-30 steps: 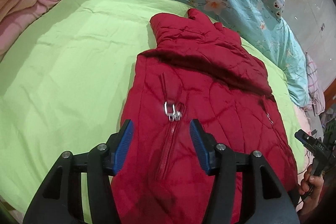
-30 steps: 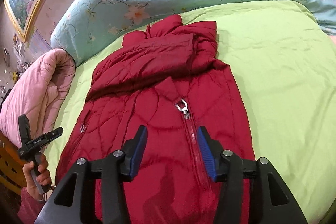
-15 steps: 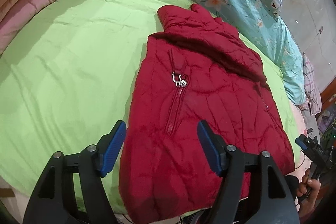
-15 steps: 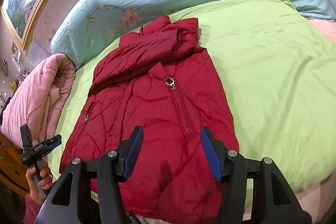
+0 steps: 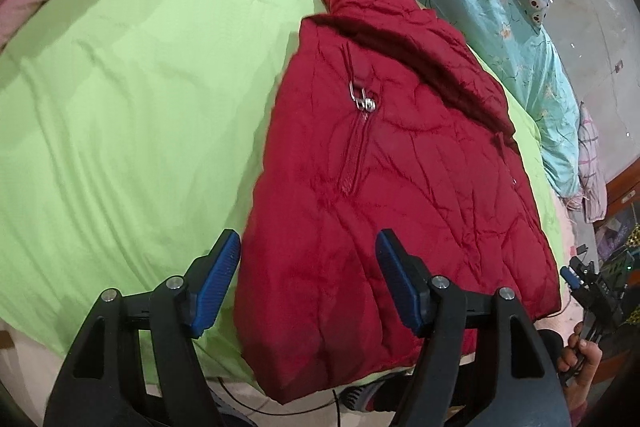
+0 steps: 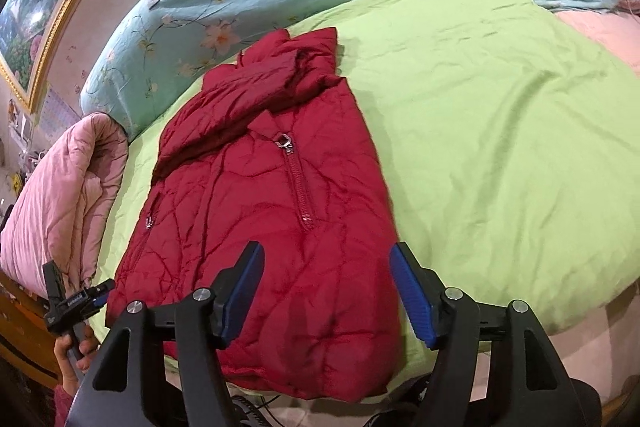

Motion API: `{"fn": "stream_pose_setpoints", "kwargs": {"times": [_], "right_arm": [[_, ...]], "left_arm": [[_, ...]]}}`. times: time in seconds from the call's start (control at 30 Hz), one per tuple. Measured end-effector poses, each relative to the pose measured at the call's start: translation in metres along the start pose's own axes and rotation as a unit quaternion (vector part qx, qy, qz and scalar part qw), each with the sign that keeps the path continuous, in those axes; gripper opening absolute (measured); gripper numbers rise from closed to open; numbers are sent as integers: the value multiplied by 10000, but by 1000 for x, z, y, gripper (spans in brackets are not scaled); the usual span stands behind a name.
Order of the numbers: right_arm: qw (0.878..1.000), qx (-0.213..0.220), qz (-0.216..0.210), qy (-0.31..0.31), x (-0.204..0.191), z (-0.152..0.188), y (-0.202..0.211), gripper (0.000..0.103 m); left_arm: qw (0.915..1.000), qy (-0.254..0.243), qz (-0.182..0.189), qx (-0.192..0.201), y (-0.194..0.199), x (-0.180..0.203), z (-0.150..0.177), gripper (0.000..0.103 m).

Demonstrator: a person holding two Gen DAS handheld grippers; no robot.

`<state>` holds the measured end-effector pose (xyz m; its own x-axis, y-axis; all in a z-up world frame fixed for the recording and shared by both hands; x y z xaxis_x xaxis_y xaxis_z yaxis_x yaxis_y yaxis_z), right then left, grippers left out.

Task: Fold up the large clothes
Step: 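Move both grippers to the coat hem and close on it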

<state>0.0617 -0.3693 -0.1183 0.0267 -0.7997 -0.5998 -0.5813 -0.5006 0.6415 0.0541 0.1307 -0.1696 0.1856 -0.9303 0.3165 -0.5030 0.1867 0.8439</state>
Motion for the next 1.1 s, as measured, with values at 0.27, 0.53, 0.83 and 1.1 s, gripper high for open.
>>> {"fn": "stream_pose_setpoints", "kwargs": {"times": [0.27,0.53,0.83,1.1], "right_arm": [[9996,-207,10,-208,17,19,-9,74],[9975,-385,-289,-516,24,45,-21,74],[9934,-346,-841,-702,9,64,-32,75],[9918,-128,-1076,-676,0,63,-29,55]], "left_arm": [[9996,213,104,-121,-6,-2,22,70],[9986,427,264,-163,-6,0,38,73],[9992,161,349,-141,-9,25,56,78],[9983,4,580,-20,-6,37,54,50]]}}
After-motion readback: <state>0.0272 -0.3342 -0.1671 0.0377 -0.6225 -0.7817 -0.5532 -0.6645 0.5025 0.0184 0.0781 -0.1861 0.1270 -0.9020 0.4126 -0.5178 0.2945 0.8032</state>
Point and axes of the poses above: each gripper's, at about its wrist camera, not at the fingertips, and y roughly against the way its jaws point, x to its right, z to its underside, the point moved 8 cm from there along -y, roughly the way its jaws point, and after that the axes turned 7 degrees about -z, right-handed, at the moved point
